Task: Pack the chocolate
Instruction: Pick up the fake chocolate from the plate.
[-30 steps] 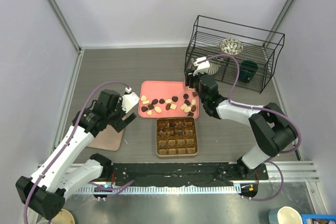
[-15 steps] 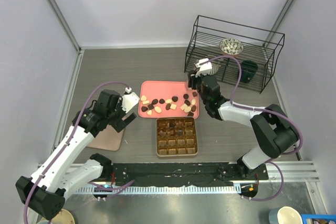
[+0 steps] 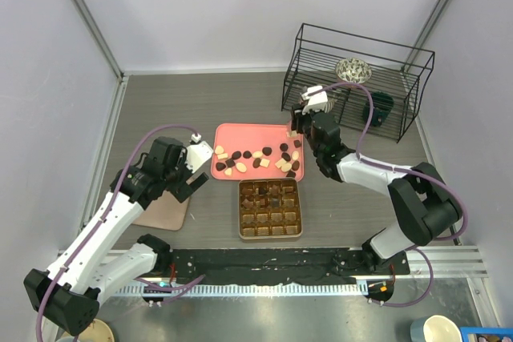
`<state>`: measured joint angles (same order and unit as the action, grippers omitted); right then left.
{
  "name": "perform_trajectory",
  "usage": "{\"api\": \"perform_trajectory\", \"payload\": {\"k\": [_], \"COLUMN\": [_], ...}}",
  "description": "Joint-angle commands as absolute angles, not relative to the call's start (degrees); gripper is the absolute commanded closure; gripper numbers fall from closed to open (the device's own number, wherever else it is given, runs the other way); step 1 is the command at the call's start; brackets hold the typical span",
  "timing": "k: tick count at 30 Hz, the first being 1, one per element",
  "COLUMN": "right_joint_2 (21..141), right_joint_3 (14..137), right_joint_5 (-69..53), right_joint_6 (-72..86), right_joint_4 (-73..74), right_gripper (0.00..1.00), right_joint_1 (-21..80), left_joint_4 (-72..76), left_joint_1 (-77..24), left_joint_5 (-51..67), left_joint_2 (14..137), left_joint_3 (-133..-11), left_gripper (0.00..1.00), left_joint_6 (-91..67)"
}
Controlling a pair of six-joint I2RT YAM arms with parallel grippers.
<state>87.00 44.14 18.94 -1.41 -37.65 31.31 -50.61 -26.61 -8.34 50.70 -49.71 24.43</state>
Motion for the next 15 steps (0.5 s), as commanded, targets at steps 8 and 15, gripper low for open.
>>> {"api": "perform_trajectory", "payload": {"k": [8, 15], "right_joint_2": [88.5, 88.9], "right_joint_3": [46.7, 46.5], "right_joint_5": [17.9, 17.8], "right_joint_6": [1.5, 1.9], "right_joint_4": [-40.9, -41.0], "right_gripper": [0.51, 0.51], "right_joint_1": [30.9, 30.9], "left_joint_4": [-50.5, -50.5], "left_joint_1": [-26.4, -26.4], "left_joint_5": [-7.7, -7.6], "left_joint_2": [50.1, 50.2], "left_joint_3": [-51.7, -51.7], "left_gripper": [0.0, 0.0], "left_joint_6": [24.6, 24.6]}}
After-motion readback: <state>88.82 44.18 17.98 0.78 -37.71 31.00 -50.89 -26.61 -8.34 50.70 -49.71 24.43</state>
